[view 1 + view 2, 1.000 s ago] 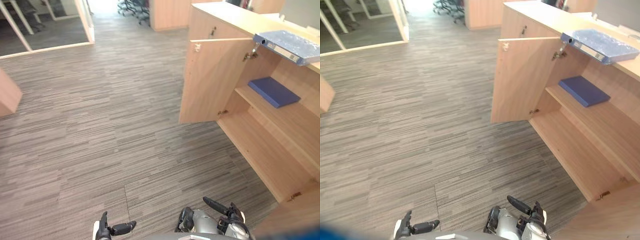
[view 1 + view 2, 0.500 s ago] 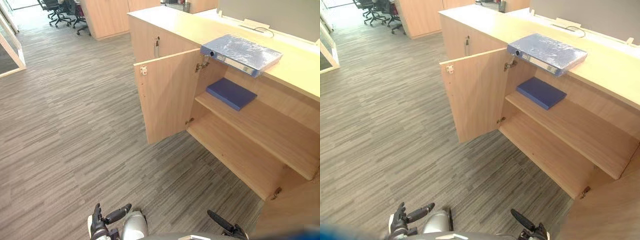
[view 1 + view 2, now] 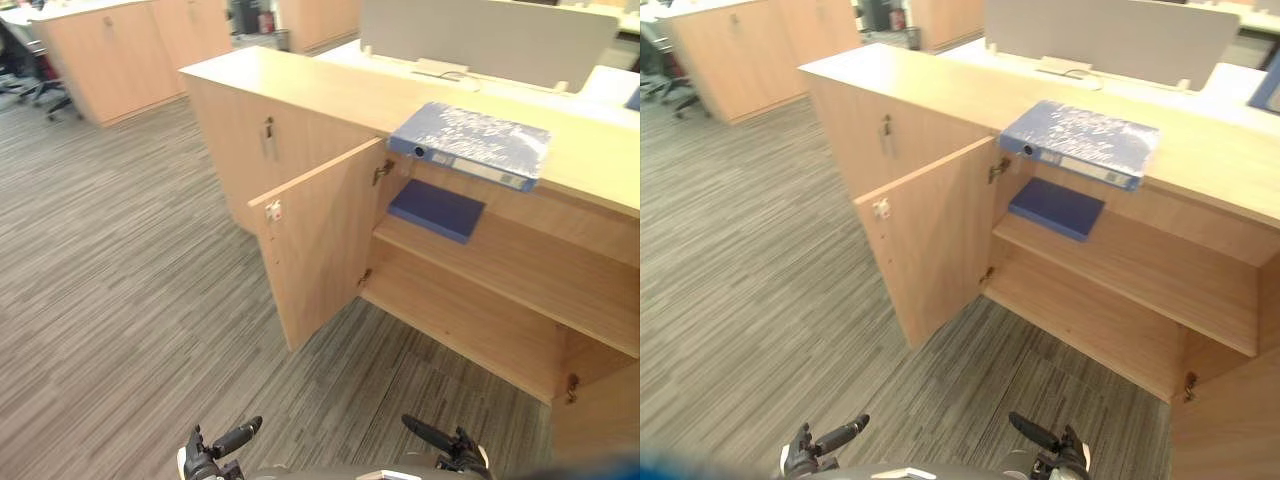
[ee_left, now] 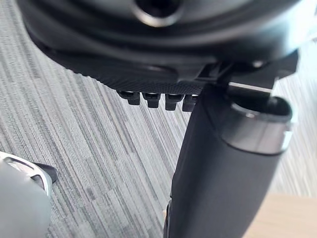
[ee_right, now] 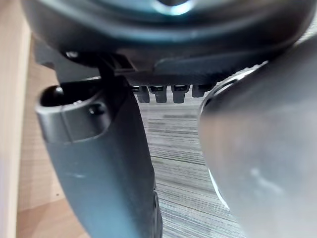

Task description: Walk over to the cabinet, pick up the folder, carry it to the office cabinet, place the folder inside the office cabinet, then close the office cabinet door

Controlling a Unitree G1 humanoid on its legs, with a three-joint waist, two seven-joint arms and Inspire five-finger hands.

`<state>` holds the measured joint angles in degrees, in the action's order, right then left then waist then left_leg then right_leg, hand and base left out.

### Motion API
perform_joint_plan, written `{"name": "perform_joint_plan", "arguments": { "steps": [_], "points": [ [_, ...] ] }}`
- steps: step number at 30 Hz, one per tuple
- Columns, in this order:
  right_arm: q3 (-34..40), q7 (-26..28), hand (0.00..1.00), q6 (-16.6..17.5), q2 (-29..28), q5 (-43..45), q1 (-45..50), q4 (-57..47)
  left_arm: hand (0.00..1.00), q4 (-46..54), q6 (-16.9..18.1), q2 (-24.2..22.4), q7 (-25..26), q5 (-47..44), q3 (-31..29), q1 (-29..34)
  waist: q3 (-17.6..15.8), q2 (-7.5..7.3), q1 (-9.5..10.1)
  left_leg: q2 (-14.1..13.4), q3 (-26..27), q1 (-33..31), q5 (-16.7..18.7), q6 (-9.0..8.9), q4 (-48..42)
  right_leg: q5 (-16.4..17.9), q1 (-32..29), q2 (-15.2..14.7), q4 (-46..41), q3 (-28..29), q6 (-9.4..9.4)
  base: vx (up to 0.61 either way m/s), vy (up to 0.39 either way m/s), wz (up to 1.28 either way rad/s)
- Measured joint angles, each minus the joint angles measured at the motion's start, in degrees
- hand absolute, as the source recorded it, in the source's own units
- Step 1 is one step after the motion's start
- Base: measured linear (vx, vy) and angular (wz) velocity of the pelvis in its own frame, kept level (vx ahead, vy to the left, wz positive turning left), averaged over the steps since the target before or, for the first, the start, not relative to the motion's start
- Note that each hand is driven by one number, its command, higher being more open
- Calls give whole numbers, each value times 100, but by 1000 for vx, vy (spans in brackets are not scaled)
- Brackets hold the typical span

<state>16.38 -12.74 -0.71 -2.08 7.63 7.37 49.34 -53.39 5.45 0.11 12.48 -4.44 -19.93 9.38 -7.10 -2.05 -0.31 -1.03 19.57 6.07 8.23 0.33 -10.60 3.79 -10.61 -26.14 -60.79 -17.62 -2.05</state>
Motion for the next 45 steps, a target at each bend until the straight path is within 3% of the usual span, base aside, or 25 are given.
{"name": "perform_joint_plan", "arguments": {
  "steps": [2, 4, 5, 6, 8, 10, 13, 15, 16, 17, 18, 19, 21, 22, 24, 25, 27, 29, 30, 31, 32, 33, 35, 39, 45],
  "points": [
    [0, -35, 100, 25, 18, -91, -24, 13, 100, -67, -2, 106, -19, 0, 275, -29, -28, 22, -26, -164, 198, 183, -1, -2, 44, 492, -113, 82, 635, -799, 265, 287, 2, -63],
    [-7, -34, 100, 28, 33, -89, -89, 71, 100, -117, -2, 143, -21, 2, 404, -67, -86, 33, -26, -252, 393, 396, -1, -3, 30, 578, -105, 239, 1650, -1239, 337, 250, -103, -81],
    [-13, -33, 100, 31, -6, -79, -113, 144, 100, -110, 14, 154, 8, -5, 405, -81, -128, -71, -22, -190, 516, 586, 46, -94, 17, 13, -102, 465, 2850, -1464, 204, 180, -130, -80],
    [-12, -11, 100, 31, -15, -78, -126, 175, 100, -127, 16, 147, 19, -5, 398, -114, -146, -113, -24, -175, 519, 670, 99, -182, 15, 139, -8, 553, 3009, -1564, 9, 242, -170, -106],
    [34, 18, 100, 78, 206, -81, -290, 311, 100, -179, 24, -102, 50, 0, 438, -212, -291, 275, -43, -486, 526, 794, 211, -363, 35, 151, 153, 1066, 3491, -1547, -40, 229, -190, -98],
    [264, 20, 100, 82, 236, -69, -350, 365, 100, -182, 31, -209, 9, 63, 563, -289, -365, 389, -104, -603, 679, 913, 255, -453, 119, 192, 149, 1332, 3598, -1478, -82, 134, -148, -62],
    [426, 55, 100, 83, 108, -66, -361, 437, 100, -172, 31, -185, -2, 67, 513, -415, -432, 241, -144, -745, 692, 1100, 354, -609, 148, 561, 158, 1486, 3466, -1479, -89, 61, -157, -26],
    [684, 124, 100, 103, -20, -74, -335, 438, 100, -180, 10, -142, -31, 68, 494, -465, -426, 223, -168, -1053, 659, 1134, 901, -821, 142, 859, 82, 1664, 3118, -1554, -174, 55, -219, -8],
    [775, 150, 100, 95, -71, -74, -298, 436, 100, -195, 4, -74, -30, 65, 490, -435, -358, 137, -168, -1132, 631, 1087, 1074, -609, 33, 949, 75, 1791, 3128, -1556, -192, 68, -201, -12],
    [776, 151, 100, 94, -77, -75, -283, 433, 100, -195, 1, -70, -28, 65, 480, -417, -342, 131, -168, -1161, 624, 1085, 1125, -540, 12, 964, 88, 1856, 3158, -1555, -188, 144, -205, -20],
    [773, 159, 100, 92, -75, -76, -242, 427, 100, -197, -7, -74, -33, 65, 409, -357, -284, 143, -142, -1256, 609, 1072, 1198, -265, -140, 1013, 159, 2015, 3293, -1544, -220, 289, -223, -26],
    [769, 161, 100, 84, -65, -77, -235, 464, 100, -202, -55, -41, -51, 47, 240, -355, -260, 116, -120, -1573, 324, 626, 1084, -114, -1320, 1015, 298, 2238, 3519, -1524, -239, 343, -277, -35],
    [753, 156, 100, 72, -17, -74, -230, 514, 100, -182, -78, -62, -48, 28, 89, -358, -267, 134, -91, -1913, -194, -10, 683, -135, -2856, 955, 579, 2475, 3811, -1417, -338, 293, -189, -43],
    [671, 137, 100, 82, 71, -77, -226, 526, 100, -94, -101, -100, -39, -64, 39, -347, -328, 228, -7, -2067, -556, -555, 568, -293, -4188, 976, 863, 2668, 4033, -1225, -440, 328, -86, -60],
    [642, 115, 100, 56, 83, -75, -273, 591, 100, 48, -98, -101, -32, -65, 53, -334, -351, 199, 32, -1909, -757, -1000, 696, -454, -4766, 965, 1091, 2703, 4222, -1040, -460, 306, -21, -57],
    [578, 97, 100, 42, 100, -78, -326, 686, 100, 138, -95, -100, -28, -64, 87, -324, -371, 131, 39, -1670, -813, -1256, 780, -581, -4718, 866, 1290, 2702, 4427, -878, -378, 278, 23, -71],
    [429, 94, 100, -6, 93, -81, -408, 779, 100, 282, -78, -128, 3, -61, 164, -294, -384, 98, 122, -1376, -855, -1447, 852, -668, -4065, 799, 1482, 2700, 4623, -579, -309, 258, 77, -84],
    [305, 88, 100, -42, 118, -97, -456, 771, 100, 412, -63, -210, 1, -70, 178, -300, -384, 110, 235, -867, -1404, -1519, 910, -741, -2800, 764, 1616, 2691, 4689, -232, -238, 236, 151, -90],
    [257, 97, 100, -42, 121, -108, -450, 745, 100, 449, -44, -276, 3, -74, 183, -293, -343, 186, 293, -644, -1819, -1414, 589, -590, -1730, 764, 1710, 2729, 4725, -117, -133, 235, 174, -65],
    [258, 101, 100, -41, 149, -140, -424, 703, 100, 454, -34, -299, -5, -151, 221, -286, -307, 273, 289, -615, -1968, -1406, 190, -398, -1409, 769, 1763, 2792, 4762, -100, -69, 235, 151, -38],
    [258, 93, 100, -46, 44, -214, -399, 659, 100, 433, -41, -168, -65, -298, 269, -286, -274, 71, 249, -494, -1912, -1197, 159, -322, -1190, 756, 1904, 2656, 4881, -84, 51, 297, 139, 2],
    [256, 96, 100, -39, -57, -328, -325, 583, 100, 440, -16, -133, -98, -432, 301, -330, -167, -77, 240, -374, -1874, -1045, 50, -294, -878, 753, 1893, 2519, 4935, -101, 114, 252, 89, 7],
    [247, 132, 100, -39, -171, -343, -274, 517, 100, 429, 19, -120, -157, -522, 422, -372, -61, -183, 279, -232, -1784, -888, -80, -220, -494, 710, 1905, 2383, 5037, -81, 208, 223, 80, 0],
    [36, 336, 100, -36, -161, -546, -311, 527, 100, 371, 29, -30, -662, -1542, 1063, -327, 51, -57, 282, -38, -1683, -482, -371, -145, 284, 565, 2002, 2222, 5254, -45, 392, 125, 75, -5],
    [-247, 653, 100, -51, -29, -820, -303, 565, 100, 1584, 22, 188, -1387, -2997, 2080, 377, 78, -15, 273, -16, -1713, -226, -657, -152, 887, 446, 2046, 2252, 5395, -49, 395, 21, 10, 2]
  ]
}}
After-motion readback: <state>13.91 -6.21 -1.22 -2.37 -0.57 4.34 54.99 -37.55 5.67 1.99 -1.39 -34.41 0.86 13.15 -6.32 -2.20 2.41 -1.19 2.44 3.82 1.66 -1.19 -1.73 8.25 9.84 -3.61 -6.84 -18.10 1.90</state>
